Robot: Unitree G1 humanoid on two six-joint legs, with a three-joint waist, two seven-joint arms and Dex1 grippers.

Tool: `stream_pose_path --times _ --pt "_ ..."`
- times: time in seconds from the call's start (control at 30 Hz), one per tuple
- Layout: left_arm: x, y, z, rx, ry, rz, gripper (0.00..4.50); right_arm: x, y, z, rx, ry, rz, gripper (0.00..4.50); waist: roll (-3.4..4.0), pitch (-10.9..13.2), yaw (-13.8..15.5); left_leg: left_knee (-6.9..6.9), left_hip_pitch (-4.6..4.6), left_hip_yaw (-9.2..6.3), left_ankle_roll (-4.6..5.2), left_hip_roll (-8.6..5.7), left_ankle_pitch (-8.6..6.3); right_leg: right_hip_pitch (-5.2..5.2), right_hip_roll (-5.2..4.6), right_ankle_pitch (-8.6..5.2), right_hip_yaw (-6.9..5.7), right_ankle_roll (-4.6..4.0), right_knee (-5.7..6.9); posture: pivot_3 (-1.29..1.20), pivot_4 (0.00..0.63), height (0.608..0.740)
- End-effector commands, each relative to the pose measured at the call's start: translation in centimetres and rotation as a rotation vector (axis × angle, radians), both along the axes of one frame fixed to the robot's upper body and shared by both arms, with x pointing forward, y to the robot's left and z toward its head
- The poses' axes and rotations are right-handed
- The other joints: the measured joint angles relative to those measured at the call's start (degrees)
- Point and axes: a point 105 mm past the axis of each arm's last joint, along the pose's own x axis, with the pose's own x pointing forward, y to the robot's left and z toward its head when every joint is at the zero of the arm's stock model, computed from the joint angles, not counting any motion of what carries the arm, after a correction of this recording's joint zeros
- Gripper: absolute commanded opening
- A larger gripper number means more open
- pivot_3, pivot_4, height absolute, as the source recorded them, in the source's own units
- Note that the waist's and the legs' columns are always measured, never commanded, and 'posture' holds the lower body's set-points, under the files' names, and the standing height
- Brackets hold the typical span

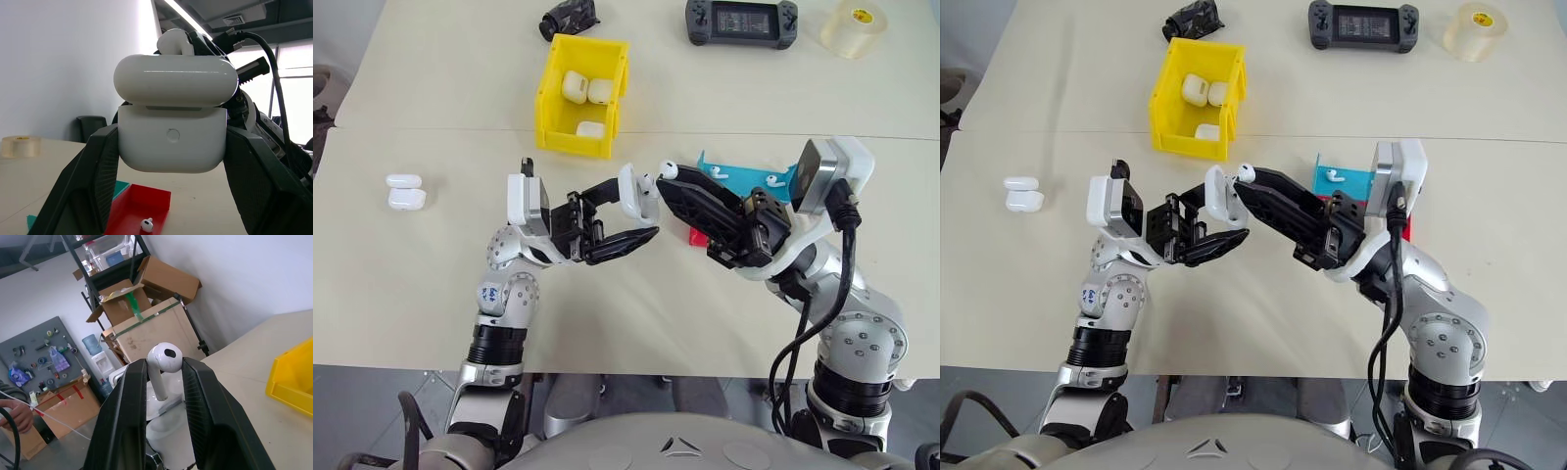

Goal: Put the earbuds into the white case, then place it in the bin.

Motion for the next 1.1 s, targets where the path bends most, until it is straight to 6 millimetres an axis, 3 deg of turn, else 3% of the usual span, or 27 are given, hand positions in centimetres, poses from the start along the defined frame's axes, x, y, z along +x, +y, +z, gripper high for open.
stream_pose_path --times 0.03,0.53,0.83,0.93,1.1 --pt "-0.2 -0.1 0.6 -0.011 -0.033 -0.009 2.79 -0.4 0.2 0.2 0.02 -0.031 0.01 1.09 0.0 0.0 -0.3 0.0 0.0 0.0 0.0 0.0 0.0 0.0 0.0 0.0 0.0 0.0 0.0 0.0 0.15 0.74" --pt "-0.1 -0.1 0.8 -0.032 -0.039 0.004 2.79 -0.4 0.7 -2.7 -0.057 0.003 -0.004 1.09 0.0 0.0 -0.6 0.0 0.0 -0.01 0.0 -0.01 0.0 0.0 -0.01 0.0 0.02 0.0 -0.01 0.0 0.15 0.74" --pt "0.0 -0.2 0.8 -0.03 -0.04 0.007 2.79 -0.3 0.8 -3.3 -0.087 0.02 0.014 1.09 0.0 0.0 -0.6 0.0 0.0 -0.02 0.0 0.0 0.0 0.01 -0.01 0.0 0.01 0.0 -0.01 0.0 0.15 0.74" --pt "-0.1 -0.4 0.7 -0.022 -0.04 -0.003 2.79 -0.2 0.8 -3.0 -0.082 0.004 0.017 1.72 0.0 0.0 -0.6 0.0 0.01 -0.01 0.0 0.0 0.0 0.01 -0.01 0.0 0.01 0.0 -0.01 0.0 0.15 0.74" --pt "-0.2 -0.6 0.4 -0.009 -0.027 -0.015 2.79 -0.5 0.7 -2.3 -0.09 -0.034 0.026 3.37 0.0 0.0 -0.5 0.0 0.0 -0.02 0.0 -0.01 0.0 0.01 -0.02 0.0 0.01 0.0 -0.01 0.0 0.15 0.74"
